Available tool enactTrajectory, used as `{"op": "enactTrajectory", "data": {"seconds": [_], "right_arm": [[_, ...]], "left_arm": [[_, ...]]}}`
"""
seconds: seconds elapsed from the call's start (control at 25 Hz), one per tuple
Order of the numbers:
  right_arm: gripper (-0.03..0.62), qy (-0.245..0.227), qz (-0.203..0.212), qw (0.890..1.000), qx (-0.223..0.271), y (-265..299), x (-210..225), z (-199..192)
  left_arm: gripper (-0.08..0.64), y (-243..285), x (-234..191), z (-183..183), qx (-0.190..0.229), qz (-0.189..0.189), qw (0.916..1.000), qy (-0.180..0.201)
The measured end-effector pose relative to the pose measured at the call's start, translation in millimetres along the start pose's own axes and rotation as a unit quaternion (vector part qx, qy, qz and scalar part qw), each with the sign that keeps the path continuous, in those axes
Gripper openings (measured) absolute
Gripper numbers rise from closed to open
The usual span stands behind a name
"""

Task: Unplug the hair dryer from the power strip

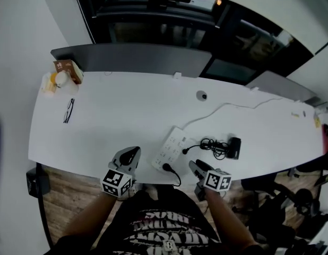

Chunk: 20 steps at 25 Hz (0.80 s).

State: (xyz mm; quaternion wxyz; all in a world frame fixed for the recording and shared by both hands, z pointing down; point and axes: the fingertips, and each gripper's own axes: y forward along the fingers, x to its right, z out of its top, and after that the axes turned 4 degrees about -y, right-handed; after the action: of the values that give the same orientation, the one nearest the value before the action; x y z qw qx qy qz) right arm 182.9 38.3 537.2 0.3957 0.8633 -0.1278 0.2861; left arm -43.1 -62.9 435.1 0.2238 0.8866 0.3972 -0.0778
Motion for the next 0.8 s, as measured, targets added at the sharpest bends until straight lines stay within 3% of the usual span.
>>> {"op": "enactTrajectory", "data": {"seconds": [0.12,0.2,0.28,0.36,0.44,0.52,0.6,0.8], "right_arm": [[0.189,-0.065,0.011,0.995,0.07,-46.1,-43.2,13.7],[0.129,-0.134,0.01,0.98,0.148,-79.7,-84.5,40.6],[0.068,-0.212,-0.018,0.953,0.218,-111.1,-119.5,68.2],[0.049,-0.276,-0.046,0.92,0.274,-138.4,-150.3,94.3],[0.044,-0.31,-0.056,0.895,0.317,-158.8,-178.4,114.9],[0.041,-0.326,-0.066,0.878,0.344,-172.4,-198.2,126.9],[0.04,-0.332,-0.083,0.868,0.359,-182.2,-206.8,130.4],[0.034,-0.332,-0.115,0.864,0.361,-196.2,-207.3,114.5]], "left_arm": [[0.025,-28.0,18.6,40.3,0.043,-0.011,0.9989,0.016],[0.025,-46.2,36.6,81.4,0.085,-0.025,0.9955,0.034],[0.025,-64.2,56.7,125.1,0.128,-0.037,0.9897,0.054],[0.025,-79.1,77.7,162.8,0.165,-0.048,0.983,0.065],[0.025,-90.2,95.2,186.5,0.188,-0.061,0.9762,0.089],[0.025,-95.9,107.8,195.4,0.197,-0.075,0.9693,0.126],[0.025,-95.4,114.0,192.7,0.191,-0.084,0.9665,0.15],[0.025,-100.3,119.5,185.9,0.188,-0.097,0.9686,0.13]]}}
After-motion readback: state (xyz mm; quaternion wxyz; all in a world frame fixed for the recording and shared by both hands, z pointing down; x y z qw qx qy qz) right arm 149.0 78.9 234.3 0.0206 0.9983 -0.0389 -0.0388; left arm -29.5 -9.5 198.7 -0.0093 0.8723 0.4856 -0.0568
